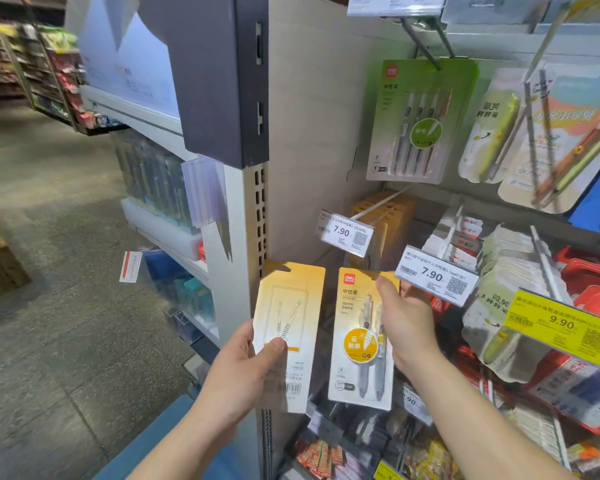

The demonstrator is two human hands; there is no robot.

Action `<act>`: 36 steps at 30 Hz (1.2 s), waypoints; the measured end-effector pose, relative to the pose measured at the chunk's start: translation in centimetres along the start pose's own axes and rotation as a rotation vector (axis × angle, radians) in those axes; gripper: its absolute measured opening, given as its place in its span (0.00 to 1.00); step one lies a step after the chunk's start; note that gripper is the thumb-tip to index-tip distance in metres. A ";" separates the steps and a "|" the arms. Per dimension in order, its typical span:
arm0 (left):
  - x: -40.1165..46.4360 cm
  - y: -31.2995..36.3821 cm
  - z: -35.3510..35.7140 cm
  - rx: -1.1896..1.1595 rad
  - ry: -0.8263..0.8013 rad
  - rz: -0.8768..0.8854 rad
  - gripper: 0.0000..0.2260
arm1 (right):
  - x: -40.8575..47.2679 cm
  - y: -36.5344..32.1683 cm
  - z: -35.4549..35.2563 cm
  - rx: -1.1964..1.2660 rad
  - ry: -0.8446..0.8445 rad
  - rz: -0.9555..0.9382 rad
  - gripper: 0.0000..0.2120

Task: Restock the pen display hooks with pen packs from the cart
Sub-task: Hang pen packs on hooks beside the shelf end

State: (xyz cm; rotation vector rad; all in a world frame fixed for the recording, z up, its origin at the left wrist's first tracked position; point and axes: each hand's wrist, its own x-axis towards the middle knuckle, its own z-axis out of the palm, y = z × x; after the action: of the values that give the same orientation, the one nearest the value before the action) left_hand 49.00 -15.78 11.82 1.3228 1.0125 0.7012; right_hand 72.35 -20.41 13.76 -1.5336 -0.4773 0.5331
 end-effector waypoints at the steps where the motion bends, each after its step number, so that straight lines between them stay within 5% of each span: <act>1: 0.0 0.0 -0.2 -0.005 -0.001 0.004 0.12 | 0.0 -0.2 -0.1 -0.054 -0.012 -0.030 0.20; 3: -0.2 0.1 -0.3 -0.006 -0.009 0.003 0.11 | -0.1 -0.7 0.2 -0.173 -0.047 -0.125 0.11; 6: -0.4 0.2 -0.4 -0.001 -0.002 0.009 0.10 | -0.3 -1.6 1.2 -0.274 -0.124 -0.261 0.13; 11: -0.7 0.6 -0.3 0.014 0.001 0.022 0.11 | -0.4 -3.8 3.6 -0.143 -0.113 -0.289 0.04; 23: -1.1 0.5 -0.6 0.016 0.005 0.032 0.09 | 0.6 -3.9 5.6 0.023 0.014 -0.342 0.07; 36: -0.8 0.7 -0.4 0.031 0.008 0.017 0.10 | 3.7 -2.3 5.9 0.278 0.053 -0.041 0.03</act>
State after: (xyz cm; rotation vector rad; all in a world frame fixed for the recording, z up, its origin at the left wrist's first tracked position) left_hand 48.43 -16.19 12.66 1.3581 1.0237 0.7068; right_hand 71.78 -13.41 15.90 -1.2660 -0.3760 0.5035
